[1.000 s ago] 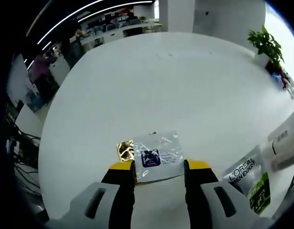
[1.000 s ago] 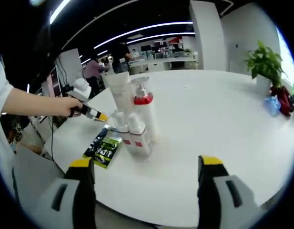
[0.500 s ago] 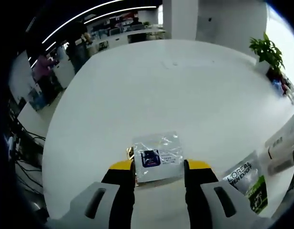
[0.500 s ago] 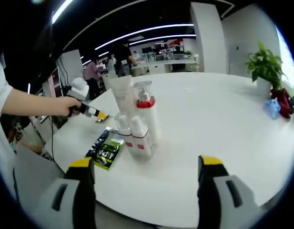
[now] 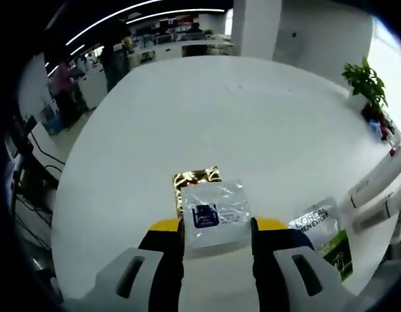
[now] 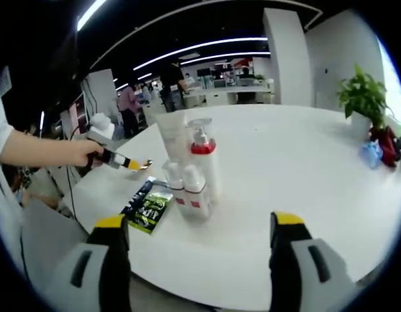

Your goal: Arrange the skincare products in the storage area until every visible bottle or jar stands upright without overlapping.

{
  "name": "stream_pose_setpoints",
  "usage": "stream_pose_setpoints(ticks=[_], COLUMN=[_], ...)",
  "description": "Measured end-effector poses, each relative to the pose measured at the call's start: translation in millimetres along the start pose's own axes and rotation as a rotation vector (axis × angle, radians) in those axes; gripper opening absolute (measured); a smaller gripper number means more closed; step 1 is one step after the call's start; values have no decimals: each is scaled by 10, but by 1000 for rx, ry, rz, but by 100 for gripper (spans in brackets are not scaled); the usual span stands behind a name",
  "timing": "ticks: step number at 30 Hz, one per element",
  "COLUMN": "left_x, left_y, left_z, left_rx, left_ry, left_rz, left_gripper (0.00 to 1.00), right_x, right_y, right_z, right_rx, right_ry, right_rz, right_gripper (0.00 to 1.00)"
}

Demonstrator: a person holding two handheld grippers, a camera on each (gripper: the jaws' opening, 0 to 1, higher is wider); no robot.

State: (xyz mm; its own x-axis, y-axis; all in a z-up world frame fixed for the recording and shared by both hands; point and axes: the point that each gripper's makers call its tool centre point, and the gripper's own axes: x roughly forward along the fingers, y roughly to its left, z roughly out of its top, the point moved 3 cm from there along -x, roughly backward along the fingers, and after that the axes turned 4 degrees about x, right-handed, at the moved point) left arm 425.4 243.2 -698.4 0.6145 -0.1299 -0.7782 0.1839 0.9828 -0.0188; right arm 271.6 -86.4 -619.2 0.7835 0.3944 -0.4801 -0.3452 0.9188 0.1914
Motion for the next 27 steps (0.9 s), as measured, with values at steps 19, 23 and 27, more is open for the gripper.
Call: stream_pose_setpoints(ticks=[19, 23, 27], left_x=[-435, -489, -521], left_y=[-254, -332, -407], left_z=[-563, -711, -830], left_rx=[-14, -34, -35], left_ry=[14, 27, 37], left_rz=[-18, -32, -35], left_gripper=[38, 38, 38], right_x=[-88, -108, -135], right_y=[104, 125, 130], right_z=[-6, -2, 4], right_rx=[-27, -36, -40], right_ry=[-15, -16, -19], right_rz=[35, 43, 45], right_gripper=[90, 90, 90])
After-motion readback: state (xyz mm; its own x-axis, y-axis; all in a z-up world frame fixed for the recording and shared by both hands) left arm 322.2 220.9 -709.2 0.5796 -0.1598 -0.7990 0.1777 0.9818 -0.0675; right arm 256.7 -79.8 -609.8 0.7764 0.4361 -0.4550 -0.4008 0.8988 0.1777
